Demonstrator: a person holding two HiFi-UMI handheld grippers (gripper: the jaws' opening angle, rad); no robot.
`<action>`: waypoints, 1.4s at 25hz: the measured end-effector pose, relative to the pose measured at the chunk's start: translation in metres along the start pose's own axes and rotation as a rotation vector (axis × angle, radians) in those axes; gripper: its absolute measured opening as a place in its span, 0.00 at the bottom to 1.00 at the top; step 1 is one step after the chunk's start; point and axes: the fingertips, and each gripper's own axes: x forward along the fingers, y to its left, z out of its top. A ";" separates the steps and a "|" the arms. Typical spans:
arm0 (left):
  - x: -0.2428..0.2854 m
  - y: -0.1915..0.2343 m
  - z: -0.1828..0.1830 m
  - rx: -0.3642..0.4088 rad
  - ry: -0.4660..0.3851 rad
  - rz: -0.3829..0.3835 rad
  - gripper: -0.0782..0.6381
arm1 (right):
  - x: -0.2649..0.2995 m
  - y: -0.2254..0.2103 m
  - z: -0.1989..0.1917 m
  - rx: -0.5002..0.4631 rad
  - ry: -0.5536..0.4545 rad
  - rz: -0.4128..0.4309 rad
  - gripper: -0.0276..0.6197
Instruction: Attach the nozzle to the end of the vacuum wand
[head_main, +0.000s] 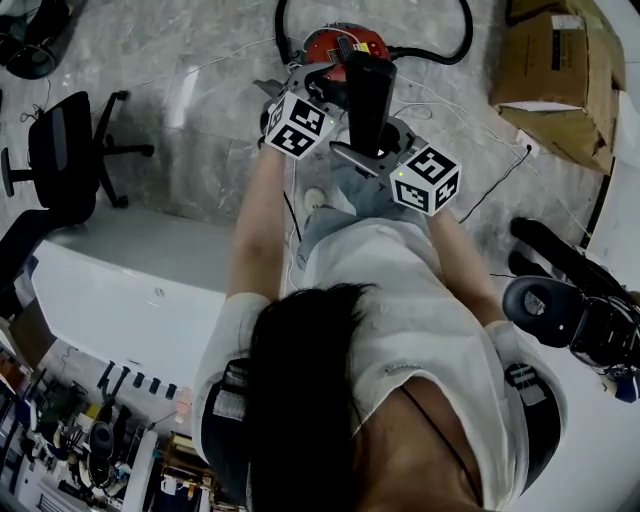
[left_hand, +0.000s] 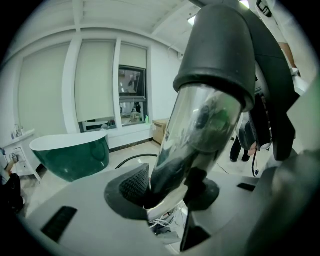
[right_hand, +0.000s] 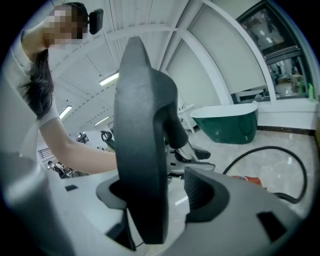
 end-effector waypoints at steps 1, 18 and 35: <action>-0.001 0.000 -0.001 0.001 0.000 0.000 0.33 | -0.002 0.001 0.000 0.005 -0.006 -0.001 0.47; -0.002 -0.036 -0.023 0.024 0.023 0.030 0.33 | -0.052 0.011 -0.018 0.014 -0.009 0.031 0.50; -0.007 -0.049 -0.038 0.024 0.019 0.065 0.34 | -0.098 0.028 -0.046 0.136 -0.018 0.051 0.51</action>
